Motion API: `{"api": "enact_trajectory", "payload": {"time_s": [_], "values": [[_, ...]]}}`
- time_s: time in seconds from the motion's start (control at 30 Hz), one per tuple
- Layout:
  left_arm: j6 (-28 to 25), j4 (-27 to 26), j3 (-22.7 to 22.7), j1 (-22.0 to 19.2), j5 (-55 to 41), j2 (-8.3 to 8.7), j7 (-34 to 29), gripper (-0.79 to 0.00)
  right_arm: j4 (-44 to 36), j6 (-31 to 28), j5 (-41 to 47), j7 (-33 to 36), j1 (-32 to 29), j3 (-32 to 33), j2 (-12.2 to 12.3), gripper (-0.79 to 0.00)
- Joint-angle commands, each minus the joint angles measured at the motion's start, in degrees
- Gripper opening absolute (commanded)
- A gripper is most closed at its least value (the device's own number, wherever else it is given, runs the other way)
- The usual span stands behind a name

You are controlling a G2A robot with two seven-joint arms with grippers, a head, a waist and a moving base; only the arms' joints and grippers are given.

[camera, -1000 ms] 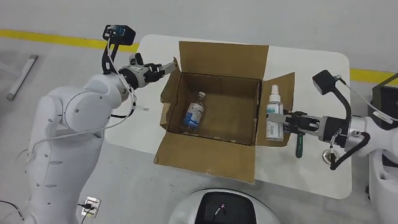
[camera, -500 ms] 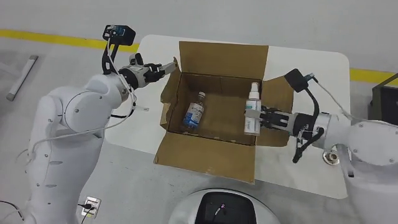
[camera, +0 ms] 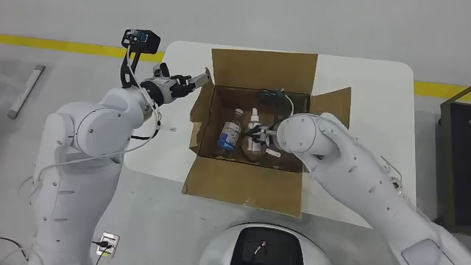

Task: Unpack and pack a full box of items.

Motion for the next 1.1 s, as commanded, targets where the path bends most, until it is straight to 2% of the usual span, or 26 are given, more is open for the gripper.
{"api": "enact_trajectory", "payload": {"time_s": [0.0,0.23,0.27,0.3,0.4,0.43,0.47,0.5,0.57,0.6,0.73,0.8,0.87,0.9,1.0,1.03,1.07], "values": [[0.00,0.00,0.00,0.00,0.00,0.00,0.00,0.000,3.24,1.50,-0.06,-1.36,1.80,-3.17,-1.32,-0.785],[0.00,0.00,0.00,0.00,0.00,0.00,0.00,0.000,10.83,5.17,0.69,-6.34,4.76,-8.28,-4.87,-0.785],[0.00,0.00,0.00,0.00,0.00,0.00,0.00,0.000,11.43,5.96,0.64,-7.16,4.99,-8.68,-5.28,-0.579],[0.00,0.00,0.00,0.00,0.00,0.00,0.00,0.000,11.76,6.12,1.01,-7.60,5.14,-8.94,-5.65,-0.419],[0.00,0.00,0.00,0.00,0.00,0.00,0.00,0.000,13.12,6.13,2.46,-7.78,5.40,-8.95,-6.37,-0.406],[0.00,0.00,0.00,0.00,0.00,0.00,0.00,0.000,13.45,5.86,3.03,-7.88,5.41,-8.70,-6.51,-0.317],[0.00,0.00,0.00,0.00,0.00,0.00,0.00,0.000,13.71,5.62,3.10,-8.09,5.41,-8.59,-6.60,-0.299],[0.00,0.00,0.00,0.00,0.00,0.00,0.00,0.000,13.75,5.59,3.15,-7.99,5.41,-8.52,-6.67,-0.203],[0.00,0.00,0.00,0.00,0.00,0.00,0.00,0.000,13.30,5.61,3.64,-7.50,5.41,-7.92,-6.69,-0.086],[0.00,0.00,0.00,0.00,0.00,0.00,0.00,0.000,12.94,5.76,3.64,-7.32,5.42,-7.55,-6.64,0.000],[0.00,0.00,0.00,0.00,0.00,0.00,0.00,0.000,9.95,5.52,4.20,-6.09,5.03,-4.88,-5.97,-0.009],[0.00,0.00,0.00,0.00,0.00,0.00,0.00,0.000,6.66,5.45,4.04,-5.09,4.69,-2.43,-5.17,-0.083],[0.00,0.00,0.00,0.00,0.00,0.00,0.00,0.000,2.85,5.46,3.80,-3.71,3.93,0.54,-4.15,-0.376],[0.00,0.00,0.00,0.00,0.00,0.00,0.00,0.000,-0.52,4.94,3.43,-3.19,2.89,3.43,-3.11,-0.422],[0.00,0.00,0.00,0.00,0.00,0.00,0.00,0.000,-9.39,3.32,2.58,-1.57,-0.73,11.55,-0.31,-0.662],[0.00,0.00,0.00,0.00,0.00,0.00,0.00,0.000,-11.88,2.62,1.97,-0.87,-2.35,14.27,0.68,-0.677],[0.00,0.00,0.00,0.00,0.00,0.00,0.00,0.000,-14.61,1.79,1.89,-0.04,-3.85,17.45,1.64,-0.785]]}}
